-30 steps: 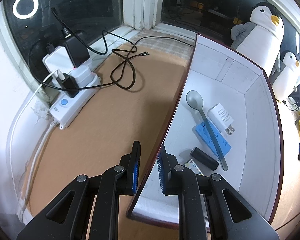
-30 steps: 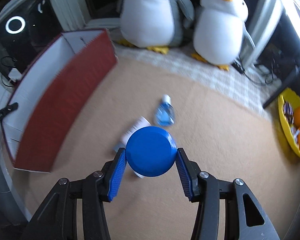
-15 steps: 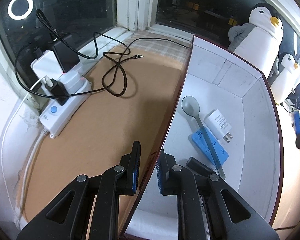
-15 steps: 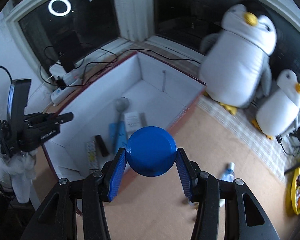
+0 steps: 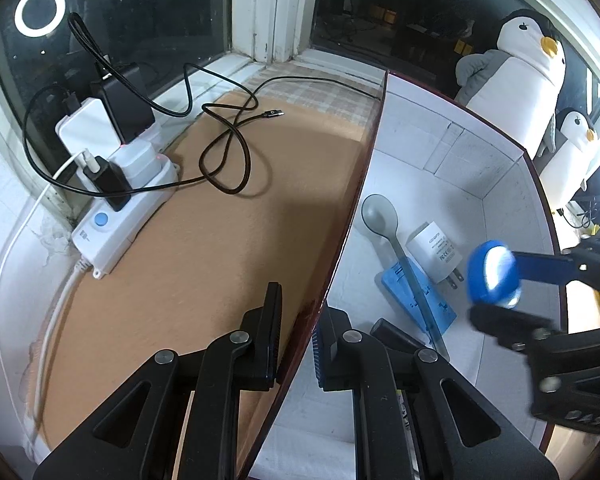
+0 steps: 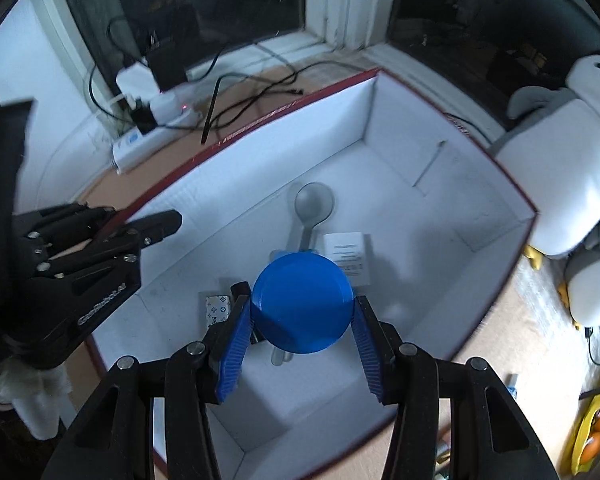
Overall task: Organize rigid objects
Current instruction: 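Carry the blue lid into the box with the right gripper, then release the blue lid onto the phone stand with the right gripper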
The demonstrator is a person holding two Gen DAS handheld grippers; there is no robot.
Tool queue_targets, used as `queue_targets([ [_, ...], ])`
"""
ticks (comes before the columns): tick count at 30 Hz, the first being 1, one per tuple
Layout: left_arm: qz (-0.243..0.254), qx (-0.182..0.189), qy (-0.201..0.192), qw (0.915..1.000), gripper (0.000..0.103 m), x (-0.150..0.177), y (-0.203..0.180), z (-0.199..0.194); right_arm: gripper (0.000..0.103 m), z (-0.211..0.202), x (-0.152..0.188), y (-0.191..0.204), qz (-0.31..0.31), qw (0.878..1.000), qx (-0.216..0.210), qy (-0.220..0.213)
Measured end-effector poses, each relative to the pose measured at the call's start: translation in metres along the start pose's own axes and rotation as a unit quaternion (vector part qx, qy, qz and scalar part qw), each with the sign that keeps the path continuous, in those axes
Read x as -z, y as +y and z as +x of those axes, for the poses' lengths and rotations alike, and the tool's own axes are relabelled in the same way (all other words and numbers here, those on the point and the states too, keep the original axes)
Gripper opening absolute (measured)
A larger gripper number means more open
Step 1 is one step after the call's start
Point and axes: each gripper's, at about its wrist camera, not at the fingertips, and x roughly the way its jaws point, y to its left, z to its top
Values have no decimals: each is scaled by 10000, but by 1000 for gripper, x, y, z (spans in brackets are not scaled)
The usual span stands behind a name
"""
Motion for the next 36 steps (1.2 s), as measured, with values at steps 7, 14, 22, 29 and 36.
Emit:
queue_targets([
  [7, -12, 8, 0, 10000, 12, 0, 1, 0, 46, 17, -3, 4, -58, 9998, 38, 163],
  [14, -6, 6, 1, 10000, 12, 0, 1, 0, 46, 22, -2, 3, -58, 9997, 45, 225],
  [22, -10, 9, 0, 10000, 12, 0, 1, 0, 46, 24, -2, 6, -112, 9996, 89, 252],
  [29, -6, 8, 4, 10000, 12, 0, 1, 0, 47, 21, 0, 6, -105, 9997, 71, 218],
  [36, 19, -21, 8, 10000, 12, 2, 4, -2, 49, 5, 1, 5, 36, 10000, -31, 41],
])
